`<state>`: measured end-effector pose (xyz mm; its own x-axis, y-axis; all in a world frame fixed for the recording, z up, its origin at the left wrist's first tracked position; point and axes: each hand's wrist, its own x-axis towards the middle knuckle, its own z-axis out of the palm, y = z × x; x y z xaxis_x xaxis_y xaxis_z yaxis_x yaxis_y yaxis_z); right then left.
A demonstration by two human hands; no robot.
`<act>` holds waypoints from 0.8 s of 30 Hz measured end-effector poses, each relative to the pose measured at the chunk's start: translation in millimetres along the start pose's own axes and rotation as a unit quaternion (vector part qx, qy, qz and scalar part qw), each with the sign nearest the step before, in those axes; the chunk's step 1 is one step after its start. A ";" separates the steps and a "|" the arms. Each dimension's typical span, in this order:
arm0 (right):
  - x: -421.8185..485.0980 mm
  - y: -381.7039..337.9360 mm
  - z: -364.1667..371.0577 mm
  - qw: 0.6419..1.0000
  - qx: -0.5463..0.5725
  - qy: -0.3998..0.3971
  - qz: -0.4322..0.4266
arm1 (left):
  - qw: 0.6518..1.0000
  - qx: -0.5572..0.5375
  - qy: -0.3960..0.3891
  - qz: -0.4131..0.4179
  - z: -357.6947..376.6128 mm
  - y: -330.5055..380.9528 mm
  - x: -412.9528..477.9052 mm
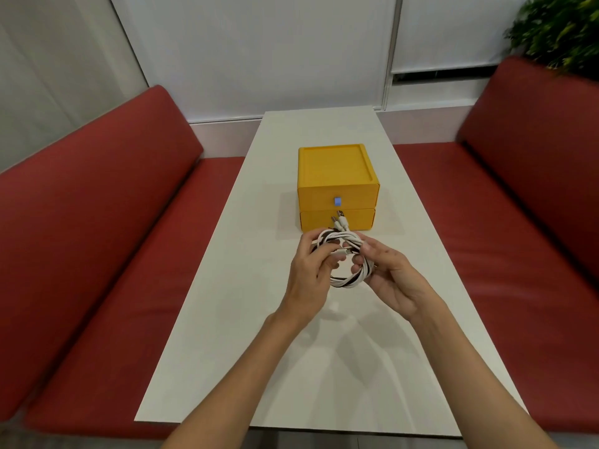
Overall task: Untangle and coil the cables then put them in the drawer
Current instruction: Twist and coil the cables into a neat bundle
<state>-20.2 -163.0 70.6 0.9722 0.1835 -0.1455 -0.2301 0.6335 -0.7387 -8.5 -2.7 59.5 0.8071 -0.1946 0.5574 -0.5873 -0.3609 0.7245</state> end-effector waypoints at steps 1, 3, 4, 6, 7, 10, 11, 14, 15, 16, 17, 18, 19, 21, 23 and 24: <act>-0.2 -0.9 0.0 1.000 0.003 -0.007 -0.002 | 1.000 -0.014 0.003 -0.002 -0.3 1.0 -0.6; -0.9 -2.3 -1.0 1.000 0.022 -0.008 -0.002 | 0.999 -0.031 0.005 -0.012 -0.1 1.0 -0.1; -1.2 -2.5 -1.3 0.999 0.035 -0.005 -0.001 | 0.999 -0.044 0.008 -0.022 0.7 1.9 0.8; -1.8 -3.1 0.8 0.998 0.055 -0.009 0.000 | 0.992 -0.102 0.017 -0.070 1.7 8.6 2.2; -1.9 -3.3 2.2 0.998 0.067 -0.017 -0.001 | 0.983 -0.150 0.023 -0.105 2.2 14.6 3.3; -0.1 -2.8 -1.0 0.994 0.108 -0.011 -0.003 | 0.933 -0.288 0.038 -0.213 4.2 28.6 9.1; 0.2 -3.0 -0.4 0.994 0.110 -0.006 -0.003 | 0.917 -0.314 0.047 -0.241 4.6 31.5 11.7; 1.4 -5.7 4.6 0.997 0.080 -0.005 -0.019 | 0.879 -0.360 0.093 -0.299 6.5 34.7 20.0; 1.8 -6.3 6.5 0.998 0.062 -0.004 -0.031 | 0.868 -0.369 0.111 -0.311 7.6 34.9 21.4; 2.4 -6.3 7.3 0.998 0.041 0.005 -0.043 | 0.858 -0.379 0.129 -0.322 8.6 35.1 22.8; 2.6 -5.9 8.6 0.998 0.016 0.018 -0.055 | 0.848 -0.388 0.144 -0.332 9.5 35.7 23.9; 2.7 -4.9 10.5 0.997 -0.010 0.033 -0.066 | 0.838 -0.395 0.156 -0.342 10.2 36.1 25.1; 2.4 -3.1 11.8 0.995 -0.030 0.047 -0.077 | 0.831 -0.397 0.164 -0.354 11.2 36.5 26.0; 1.1 1.1 12.2 0.992 -0.052 0.066 -0.095 | 0.815 -0.394 0.181 -0.385 13.3 36.2 27.4; -1.7 4.1 10.2 0.989 -0.073 0.066 -0.106 | 0.809 -0.364 0.192 -0.420 13.3 31.9 28.8; -3.3 5.1 8.4 0.988 -0.088 0.062 -0.107 | 0.816 -0.336 0.184 -0.434 12.3 27.9 29.0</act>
<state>-24.9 -154.0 72.8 0.9982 -0.0408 -0.0441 -0.0174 0.5054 -0.8627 -0.8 -29.6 90.9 0.9365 0.1989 -0.2889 0.1955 0.3878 0.9008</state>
